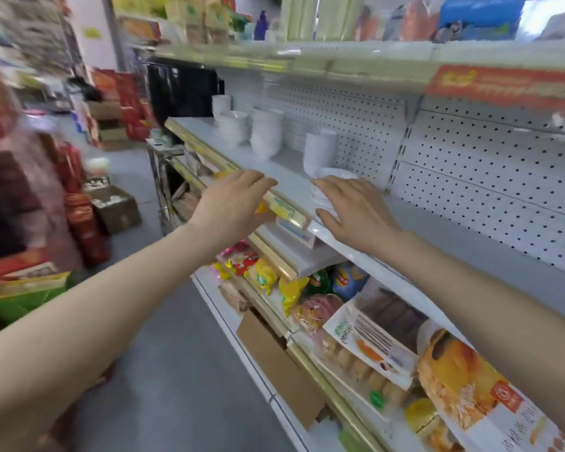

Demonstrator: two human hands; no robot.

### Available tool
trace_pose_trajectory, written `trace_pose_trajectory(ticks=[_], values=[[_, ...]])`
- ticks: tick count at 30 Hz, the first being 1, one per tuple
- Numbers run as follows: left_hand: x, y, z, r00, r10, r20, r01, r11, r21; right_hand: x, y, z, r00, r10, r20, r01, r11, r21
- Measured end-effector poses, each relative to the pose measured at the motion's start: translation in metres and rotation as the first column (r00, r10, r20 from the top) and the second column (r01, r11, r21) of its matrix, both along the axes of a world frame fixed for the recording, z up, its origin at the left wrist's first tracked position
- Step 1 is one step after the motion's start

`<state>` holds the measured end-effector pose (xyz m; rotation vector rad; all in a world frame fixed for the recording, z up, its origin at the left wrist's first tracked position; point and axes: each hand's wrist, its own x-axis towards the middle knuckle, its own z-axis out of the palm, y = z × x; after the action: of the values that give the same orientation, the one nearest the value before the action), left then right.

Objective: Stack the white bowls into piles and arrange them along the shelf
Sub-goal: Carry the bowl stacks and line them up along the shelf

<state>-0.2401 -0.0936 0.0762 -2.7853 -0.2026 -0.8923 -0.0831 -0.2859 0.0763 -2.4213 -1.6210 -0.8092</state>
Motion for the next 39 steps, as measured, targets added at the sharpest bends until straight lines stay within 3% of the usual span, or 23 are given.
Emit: trace_pose_trajectory(ticks=[6,16,26,39], values=[[-0.038,0.110,-0.024,0.994,0.110,0.018,-0.109,0.992,-0.064,-0.014,0.129,-0.024,0.988,0.146,-0.044,-0.148,0.988,-0.046],[-0.050,0.250,-0.083,0.961,0.273,-0.033,-0.273,0.929,-0.251,-0.010,0.320,-0.064,0.956,0.218,-0.198,-0.246,0.961,-0.130],[0.058,0.412,-0.082,0.956,0.291,-0.036,-0.290,0.920,-0.265,0.088,0.482,-0.040,0.947,0.232,-0.221,-0.250,0.967,-0.054],[0.190,0.621,-0.045,0.969,0.248,-0.004,-0.238,0.928,-0.285,0.209,0.678,-0.023,0.983,0.113,-0.147,-0.132,0.984,-0.124]])
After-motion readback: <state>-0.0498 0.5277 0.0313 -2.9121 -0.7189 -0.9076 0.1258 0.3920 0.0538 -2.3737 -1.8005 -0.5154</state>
